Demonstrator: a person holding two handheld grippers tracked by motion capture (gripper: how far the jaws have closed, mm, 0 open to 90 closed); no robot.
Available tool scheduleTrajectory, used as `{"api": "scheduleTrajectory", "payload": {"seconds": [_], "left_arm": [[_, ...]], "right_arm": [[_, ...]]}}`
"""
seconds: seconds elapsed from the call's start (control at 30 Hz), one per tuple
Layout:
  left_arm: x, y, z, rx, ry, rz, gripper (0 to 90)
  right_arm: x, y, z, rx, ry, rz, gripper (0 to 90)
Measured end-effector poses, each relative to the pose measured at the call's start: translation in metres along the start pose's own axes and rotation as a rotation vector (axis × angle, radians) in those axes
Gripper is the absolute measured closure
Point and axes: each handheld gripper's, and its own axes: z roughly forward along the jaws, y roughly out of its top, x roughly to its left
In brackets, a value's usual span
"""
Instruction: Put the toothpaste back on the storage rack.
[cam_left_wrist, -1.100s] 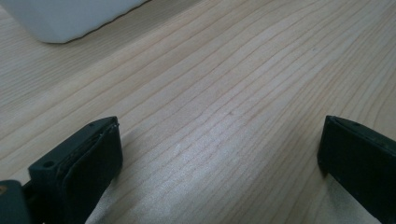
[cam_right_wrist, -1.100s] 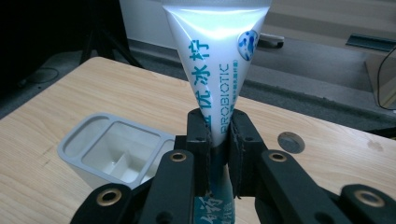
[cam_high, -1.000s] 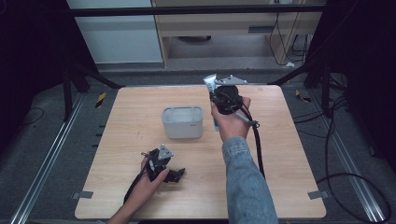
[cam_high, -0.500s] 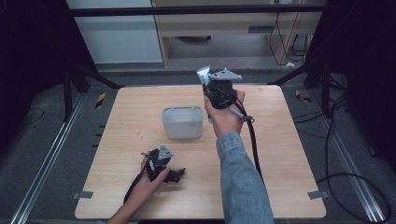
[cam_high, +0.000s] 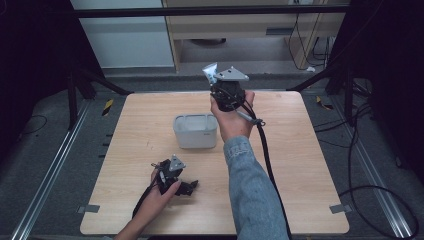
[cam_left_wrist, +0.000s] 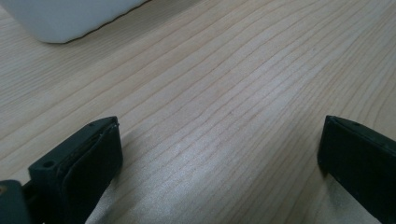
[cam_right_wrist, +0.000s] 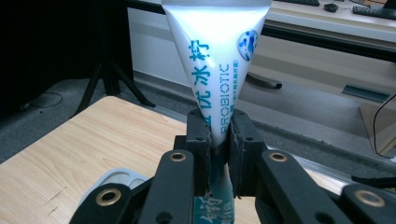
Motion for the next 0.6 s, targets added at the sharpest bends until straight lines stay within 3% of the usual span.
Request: {"api": "scheduleTrajectory", "payload": {"seconds": [0.6], "left_arm": [[0.000,0.000,0.000,0.003,0.000,0.003,0.0]], "right_arm": [[0.014,0.007,0.015,-0.017,-0.006,-0.015,80.1]]}}
